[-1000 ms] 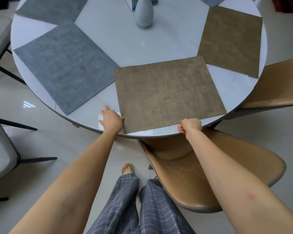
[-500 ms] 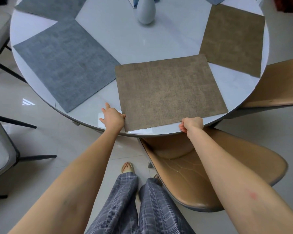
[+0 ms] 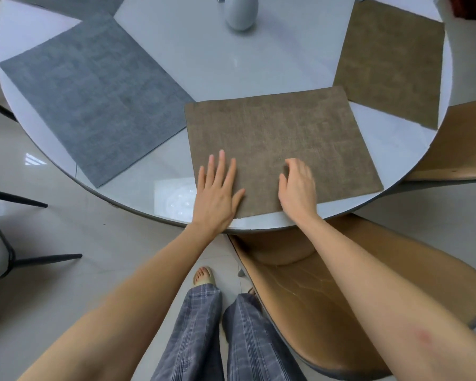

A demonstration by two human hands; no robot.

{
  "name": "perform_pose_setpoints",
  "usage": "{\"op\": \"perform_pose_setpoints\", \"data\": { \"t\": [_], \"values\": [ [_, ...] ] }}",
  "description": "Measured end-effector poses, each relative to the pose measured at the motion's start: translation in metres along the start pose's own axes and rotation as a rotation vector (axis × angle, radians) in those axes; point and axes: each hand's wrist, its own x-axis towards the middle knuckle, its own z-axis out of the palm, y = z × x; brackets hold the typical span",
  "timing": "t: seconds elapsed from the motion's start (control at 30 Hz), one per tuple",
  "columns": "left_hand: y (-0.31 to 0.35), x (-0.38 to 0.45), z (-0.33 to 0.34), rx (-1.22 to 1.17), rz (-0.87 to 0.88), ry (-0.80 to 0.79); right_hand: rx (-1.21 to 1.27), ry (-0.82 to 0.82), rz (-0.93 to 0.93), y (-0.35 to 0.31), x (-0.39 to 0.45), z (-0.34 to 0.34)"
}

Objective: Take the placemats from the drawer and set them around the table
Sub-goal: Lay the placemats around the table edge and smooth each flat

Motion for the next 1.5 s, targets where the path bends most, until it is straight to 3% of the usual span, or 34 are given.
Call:
{"op": "perform_pose_setpoints", "data": {
  "t": [0.23, 0.37, 0.47, 0.53, 0.63, 0.7, 0.9, 1.1, 1.2, 1.3, 1.4, 1.5],
  "values": [
    [-0.02, 0.004, 0.024, 0.089, 0.065, -0.042, -0.274, -0.03, -0.19, -0.003, 0.023, 0.048],
    [-0.062, 0.0, 0.007, 0.218, -0.031, -0.065, -0.293, -0.053, -0.184, -0.004, 0.019, 0.049],
    [-0.076, 0.023, -0.012, 0.255, -0.119, -0.031, -0.277, 0.018, -0.144, -0.016, 0.027, 0.048],
    [-0.065, 0.055, -0.021, 0.157, -0.038, -0.011, -0.244, 0.093, -0.123, -0.028, 0.044, 0.049],
    [-0.035, 0.107, -0.022, 0.09, 0.171, -0.073, -0.224, 0.068, -0.116, -0.033, 0.063, 0.057],
    [-0.037, 0.135, -0.013, 0.092, 0.191, -0.13, -0.249, 0.054, -0.113, -0.029, 0.063, 0.061],
    [-0.084, 0.163, -0.01, 0.057, -0.085, -0.016, -0.268, 0.036, -0.098, -0.031, 0.064, 0.06],
    [-0.072, 0.173, -0.013, 0.007, -0.411, 0.002, -0.26, 0.033, -0.085, -0.033, 0.062, 0.06],
    [-0.068, 0.178, -0.015, -0.003, -0.484, -0.017, -0.24, 0.021, -0.079, -0.037, 0.064, 0.06],
    [-0.052, 0.178, -0.019, 0.001, -0.289, -0.004, 0.057, -0.05, -0.05, -0.033, 0.066, 0.05],
    [0.001, 0.189, -0.019, -0.062, -0.026, -0.087, 0.528, -0.035, 0.158, -0.015, 0.09, 0.011],
    [0.061, 0.205, -0.012, -0.106, -0.028, -0.352, 0.421, 0.155, 0.286, 0.022, 0.129, -0.027]
  ]
}}
